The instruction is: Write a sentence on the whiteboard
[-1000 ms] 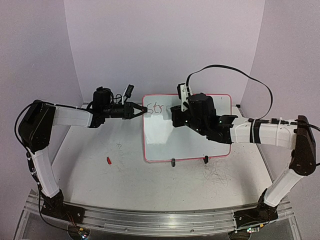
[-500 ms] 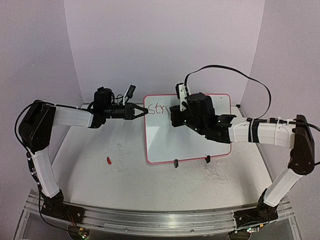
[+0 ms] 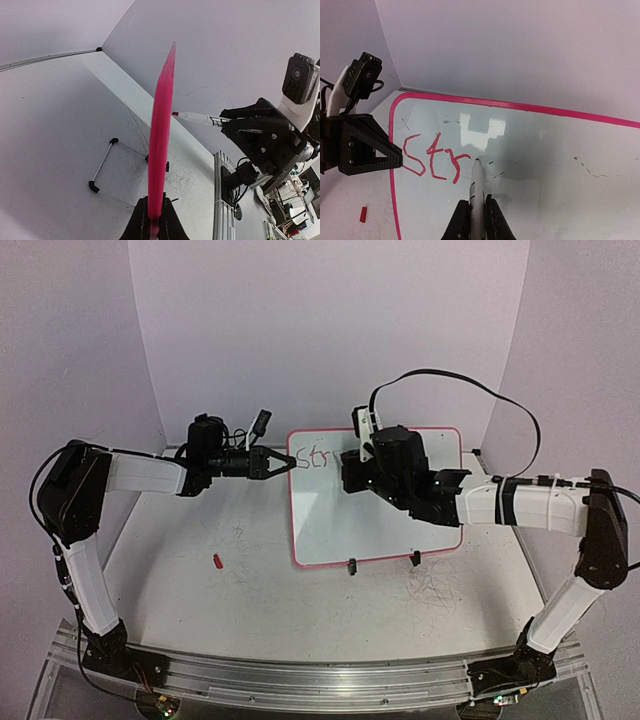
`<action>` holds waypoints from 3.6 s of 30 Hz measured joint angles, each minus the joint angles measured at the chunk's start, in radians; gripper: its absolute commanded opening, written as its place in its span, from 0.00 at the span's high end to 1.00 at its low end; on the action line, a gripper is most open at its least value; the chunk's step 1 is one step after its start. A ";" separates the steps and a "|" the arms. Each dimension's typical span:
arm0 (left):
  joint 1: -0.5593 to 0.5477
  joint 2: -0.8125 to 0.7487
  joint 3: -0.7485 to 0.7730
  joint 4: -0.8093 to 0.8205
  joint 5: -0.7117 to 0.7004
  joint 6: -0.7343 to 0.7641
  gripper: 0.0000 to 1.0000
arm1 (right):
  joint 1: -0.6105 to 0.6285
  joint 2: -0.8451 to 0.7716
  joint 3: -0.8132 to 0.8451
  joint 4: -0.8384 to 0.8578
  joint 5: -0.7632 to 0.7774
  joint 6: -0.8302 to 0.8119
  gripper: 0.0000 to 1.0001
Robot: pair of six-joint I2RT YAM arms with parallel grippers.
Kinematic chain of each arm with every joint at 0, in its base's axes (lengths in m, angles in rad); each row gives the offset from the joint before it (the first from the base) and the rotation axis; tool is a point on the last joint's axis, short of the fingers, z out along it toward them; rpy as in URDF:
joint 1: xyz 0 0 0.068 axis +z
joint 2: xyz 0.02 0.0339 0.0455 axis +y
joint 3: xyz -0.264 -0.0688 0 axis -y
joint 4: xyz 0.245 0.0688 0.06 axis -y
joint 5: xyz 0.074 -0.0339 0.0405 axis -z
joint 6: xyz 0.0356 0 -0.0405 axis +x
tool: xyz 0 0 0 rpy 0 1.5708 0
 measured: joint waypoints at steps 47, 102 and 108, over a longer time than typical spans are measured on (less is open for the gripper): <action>0.000 0.000 -0.003 -0.002 0.000 0.001 1.00 | 0.028 0.003 -0.064 0.026 0.082 0.055 1.00; -0.007 0.000 -0.004 0.000 -0.002 0.005 1.00 | 0.025 0.005 -0.047 0.059 0.086 0.035 1.00; -0.007 0.000 -0.004 0.000 -0.001 0.008 1.00 | 0.001 -0.048 -0.076 0.059 0.084 0.035 1.00</action>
